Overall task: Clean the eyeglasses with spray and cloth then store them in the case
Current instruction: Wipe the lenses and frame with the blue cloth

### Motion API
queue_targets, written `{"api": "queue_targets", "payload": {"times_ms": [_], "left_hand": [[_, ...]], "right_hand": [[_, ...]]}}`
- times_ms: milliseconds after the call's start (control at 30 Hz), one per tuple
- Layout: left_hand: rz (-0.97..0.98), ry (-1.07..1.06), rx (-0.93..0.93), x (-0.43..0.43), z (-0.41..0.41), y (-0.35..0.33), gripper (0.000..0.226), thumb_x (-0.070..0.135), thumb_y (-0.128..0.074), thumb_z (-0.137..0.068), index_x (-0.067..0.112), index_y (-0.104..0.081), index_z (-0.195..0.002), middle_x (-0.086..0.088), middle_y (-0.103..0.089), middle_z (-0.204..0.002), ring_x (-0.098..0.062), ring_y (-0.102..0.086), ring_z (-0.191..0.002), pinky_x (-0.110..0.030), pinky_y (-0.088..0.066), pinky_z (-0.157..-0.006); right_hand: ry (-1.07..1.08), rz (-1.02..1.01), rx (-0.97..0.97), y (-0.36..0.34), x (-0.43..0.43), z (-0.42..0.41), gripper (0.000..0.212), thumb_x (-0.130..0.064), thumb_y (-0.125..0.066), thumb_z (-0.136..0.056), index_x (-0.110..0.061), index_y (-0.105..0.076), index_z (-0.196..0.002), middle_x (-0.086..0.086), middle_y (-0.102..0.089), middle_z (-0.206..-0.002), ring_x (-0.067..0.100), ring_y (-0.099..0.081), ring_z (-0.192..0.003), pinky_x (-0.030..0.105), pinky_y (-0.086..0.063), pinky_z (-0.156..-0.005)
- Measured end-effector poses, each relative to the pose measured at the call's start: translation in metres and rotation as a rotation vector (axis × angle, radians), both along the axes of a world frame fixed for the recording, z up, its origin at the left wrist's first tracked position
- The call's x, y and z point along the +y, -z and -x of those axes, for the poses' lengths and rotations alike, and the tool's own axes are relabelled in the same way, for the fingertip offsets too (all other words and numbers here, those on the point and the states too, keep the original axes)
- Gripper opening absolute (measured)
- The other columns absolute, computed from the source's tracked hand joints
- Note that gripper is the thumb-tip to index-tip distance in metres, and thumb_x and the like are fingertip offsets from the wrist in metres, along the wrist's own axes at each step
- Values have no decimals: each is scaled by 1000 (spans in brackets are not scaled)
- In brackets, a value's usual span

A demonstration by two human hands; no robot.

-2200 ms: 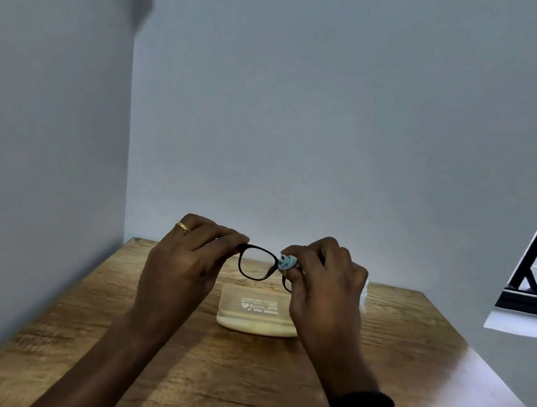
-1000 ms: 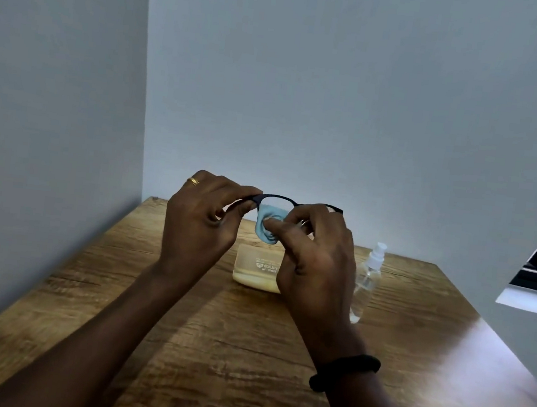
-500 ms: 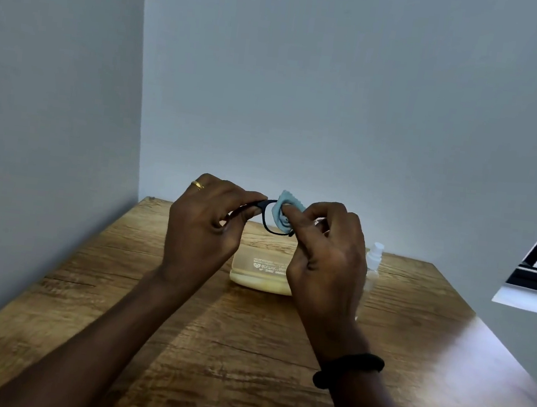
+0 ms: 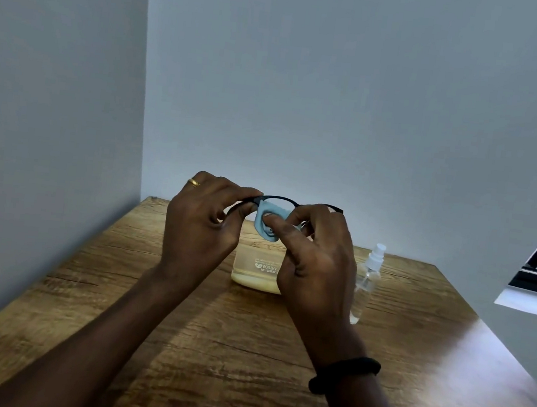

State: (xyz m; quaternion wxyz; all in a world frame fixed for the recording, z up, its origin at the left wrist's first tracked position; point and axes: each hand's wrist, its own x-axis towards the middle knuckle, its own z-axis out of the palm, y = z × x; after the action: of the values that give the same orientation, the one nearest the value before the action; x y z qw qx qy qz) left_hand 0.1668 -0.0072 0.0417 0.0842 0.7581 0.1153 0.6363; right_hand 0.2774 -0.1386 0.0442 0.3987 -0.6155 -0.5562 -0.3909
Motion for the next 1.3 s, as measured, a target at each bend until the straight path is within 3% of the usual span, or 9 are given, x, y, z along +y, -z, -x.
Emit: {"api": "queue_targets", "payload": {"times_ms": [300, 533, 767, 900, 1067, 1200, 1300], "left_hand": [[84, 2, -49, 3, 2, -3, 14, 9, -77, -88, 15, -80, -100, 5, -76, -91, -17, -65, -89, -44, -56, -67], [-4, 20, 45, -8, -3, 0, 17, 6, -75, -88, 16, -79, -101, 6, -75, -91, -18, -63, -89, -41, -54, -66], [21, 11, 12, -5, -1, 0, 16, 7, -74, -87, 15, -79, -100, 4, -75, -91, -18, -63, -88, -43, -56, -63], [55, 22, -32, -5, 0, -2, 16, 6, -76, -87, 16, -80, -99, 6, -75, -91, -17, -64, -89, -42, -55, -63], [80, 8, -51, -8, 1, -4, 18, 2, -76, -86, 16, -79, -98, 6, -74, -89, -17, -63, -89, -36, -54, -61], [129, 20, -79, -7, 1, -4, 18, 2, -76, -86, 16, -79, -97, 5, -73, -87, -19, -64, -89, -35, -54, -61], [129, 24, -65, -9, -1, -4, 17, 3, -76, -86, 16, -79, -97, 5, -74, -89, -17, -64, -90, -35, -55, -62]], "right_hand": [[126, -69, 60, -4, -6, -11, 53, 8, -48, -69, -15, -78, -106, 8, -65, -95, 29, -57, -84, 38, -43, -67], [83, -74, 62, -3, -5, -11, 57, 10, -46, -73, -15, -76, -115, 9, -63, -96, 28, -55, -83, 41, -47, -62], [41, 18, 2, -2, -3, -1, 50, 2, -44, -77, -13, -77, -112, 12, -65, -98, 30, -57, -85, 40, -45, -66], [118, -46, 57, -5, -6, -7, 52, -2, -41, -77, -15, -77, -112, 9, -65, -98, 28, -57, -84, 39, -44, -66], [214, -99, 93, -6, -9, -13, 51, 5, -52, -70, -15, -77, -110, 6, -64, -95, 27, -56, -82, 36, -43, -67], [182, -107, 102, -6, -8, -14, 55, 7, -53, -68, -16, -77, -112, 6, -63, -95, 27, -56, -83, 38, -45, -66], [121, -83, 76, -4, -7, -11, 55, 2, -43, -74, -17, -76, -114, 6, -64, -97, 27, -57, -84, 38, -46, -66]]}}
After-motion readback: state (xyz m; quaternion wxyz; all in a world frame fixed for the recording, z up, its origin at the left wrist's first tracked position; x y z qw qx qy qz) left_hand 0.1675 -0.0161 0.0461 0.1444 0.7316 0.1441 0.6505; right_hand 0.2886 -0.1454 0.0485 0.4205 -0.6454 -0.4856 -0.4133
